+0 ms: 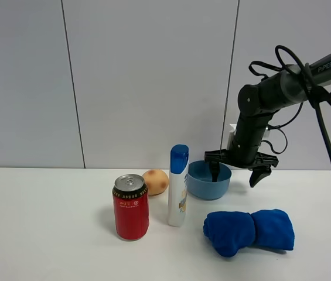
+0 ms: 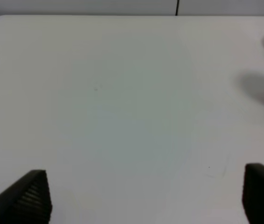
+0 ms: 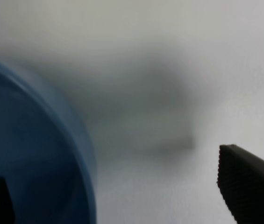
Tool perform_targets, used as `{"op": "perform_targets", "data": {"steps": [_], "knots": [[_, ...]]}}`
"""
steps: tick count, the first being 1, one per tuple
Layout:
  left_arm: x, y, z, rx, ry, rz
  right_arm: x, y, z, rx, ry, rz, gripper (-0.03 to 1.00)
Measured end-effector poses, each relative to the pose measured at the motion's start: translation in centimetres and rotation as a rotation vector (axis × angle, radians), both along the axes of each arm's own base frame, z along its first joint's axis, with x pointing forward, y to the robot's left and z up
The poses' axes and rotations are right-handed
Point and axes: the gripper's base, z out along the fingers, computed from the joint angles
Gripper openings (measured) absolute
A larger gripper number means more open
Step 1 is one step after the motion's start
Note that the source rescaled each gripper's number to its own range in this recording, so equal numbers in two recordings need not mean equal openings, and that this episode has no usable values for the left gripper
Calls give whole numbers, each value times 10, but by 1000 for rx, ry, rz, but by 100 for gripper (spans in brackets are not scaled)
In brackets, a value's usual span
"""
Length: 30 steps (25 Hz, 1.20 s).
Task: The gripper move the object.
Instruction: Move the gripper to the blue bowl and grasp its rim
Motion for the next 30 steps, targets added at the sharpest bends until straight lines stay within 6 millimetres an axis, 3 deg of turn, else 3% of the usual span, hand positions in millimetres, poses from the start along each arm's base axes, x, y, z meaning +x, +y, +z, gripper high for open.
{"op": "perform_targets", "data": {"steps": [6, 16, 21, 26, 30], "knots": [[0, 0, 0, 0, 0, 0, 2, 1, -7, 5, -13, -2, 95], [0, 0, 0, 0, 0, 0, 3, -1, -8, -4, -21, -24, 73], [0, 0, 0, 0, 0, 0, 5, -1, -7, 1, -38, -31, 52], [0, 0, 0, 0, 0, 0, 6, 0, -6, 7, -51, -37, 23], [0, 0, 0, 0, 0, 0, 6, 0, -7, 8, -54, -37, 5]]}}
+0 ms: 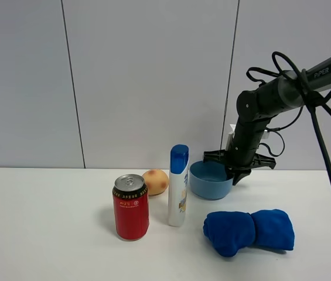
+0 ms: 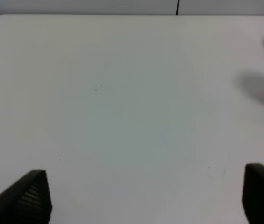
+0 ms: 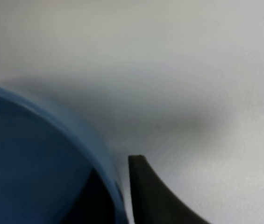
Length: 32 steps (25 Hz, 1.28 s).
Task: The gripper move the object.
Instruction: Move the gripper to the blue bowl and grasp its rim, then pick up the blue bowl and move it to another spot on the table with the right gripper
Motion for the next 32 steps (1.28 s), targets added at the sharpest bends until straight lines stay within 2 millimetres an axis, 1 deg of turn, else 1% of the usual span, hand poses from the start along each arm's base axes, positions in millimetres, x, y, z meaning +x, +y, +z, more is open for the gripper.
{"op": "perform_targets", "data": {"steps": [2, 4, 14, 18, 21, 24, 26, 27, 32], "knots": [[0, 0, 0, 0, 0, 0, 0, 0, 0, 0, -1, 0, 2], [0, 0, 0, 0, 0, 0, 0, 0, 0, 0, -1, 2, 1], [0, 0, 0, 0, 0, 0, -3, 7, -1, 64, 34, 38, 0], [0, 0, 0, 0, 0, 0, -3, 5, 4, 42, 27, 56, 0], [0, 0, 0, 0, 0, 0, -3, 3, 21, 11, -14, 78, 0], [0, 0, 0, 0, 0, 0, -5, -1, 54, -12, -80, 94, 0], [0, 0, 0, 0, 0, 0, -10, -3, 78, -20, -117, 104, 0], [0, 0, 0, 0, 0, 0, -12, -3, 88, -25, -128, 113, 0], [0, 0, 0, 0, 0, 0, -29, -7, 140, -14, -184, 150, 0]]}}
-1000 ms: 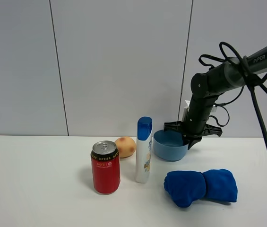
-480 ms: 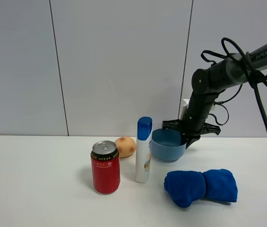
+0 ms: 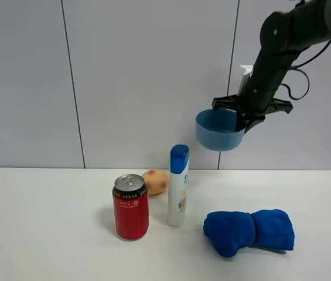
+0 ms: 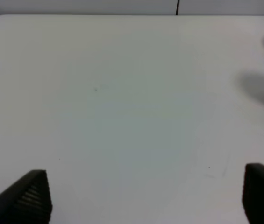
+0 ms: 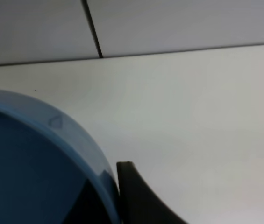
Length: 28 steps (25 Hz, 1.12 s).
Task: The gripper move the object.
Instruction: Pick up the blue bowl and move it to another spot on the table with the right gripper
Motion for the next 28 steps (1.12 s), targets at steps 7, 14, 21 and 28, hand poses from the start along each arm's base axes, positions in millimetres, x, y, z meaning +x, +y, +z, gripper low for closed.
{"op": "perform_targets", "data": {"steps": [7, 14, 21, 28], "knots": [[0, 0, 0, 0, 0, 0, -42, 6, 68, 38, -25, 155, 0], [0, 0, 0, 0, 0, 0, -84, 54, 91, 7, -1, 351, 0], [0, 0, 0, 0, 0, 0, -131, 132, 119, -10, -51, 586, 0], [0, 0, 0, 0, 0, 0, -147, 188, 125, 12, -99, 712, 0]]}}
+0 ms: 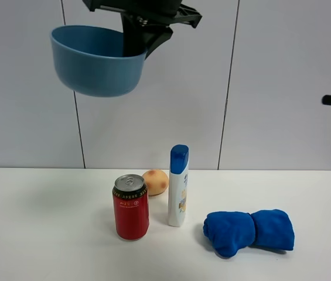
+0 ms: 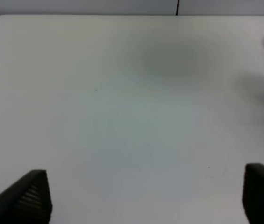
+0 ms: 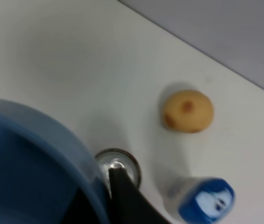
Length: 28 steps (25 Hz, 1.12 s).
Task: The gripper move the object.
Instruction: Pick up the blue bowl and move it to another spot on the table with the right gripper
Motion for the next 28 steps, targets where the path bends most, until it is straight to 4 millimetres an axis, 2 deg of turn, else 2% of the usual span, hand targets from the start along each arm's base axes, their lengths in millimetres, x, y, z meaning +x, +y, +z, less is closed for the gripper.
{"op": "perform_targets", "data": {"steps": [4, 11, 17, 19, 28], "knots": [[0, 0, 0, 0, 0, 0, 1, 29, -15, -10, 9, 43, 0], [0, 0, 0, 0, 0, 0, 8, 69, -60, -91, 53, 124, 0], [0, 0, 0, 0, 0, 0, 18, 86, -105, -209, 23, 289, 0], [0, 0, 0, 0, 0, 0, 21, 90, -114, -214, 2, 313, 0], [0, 0, 0, 0, 0, 0, 30, 100, -125, -219, -130, 431, 0]]}}
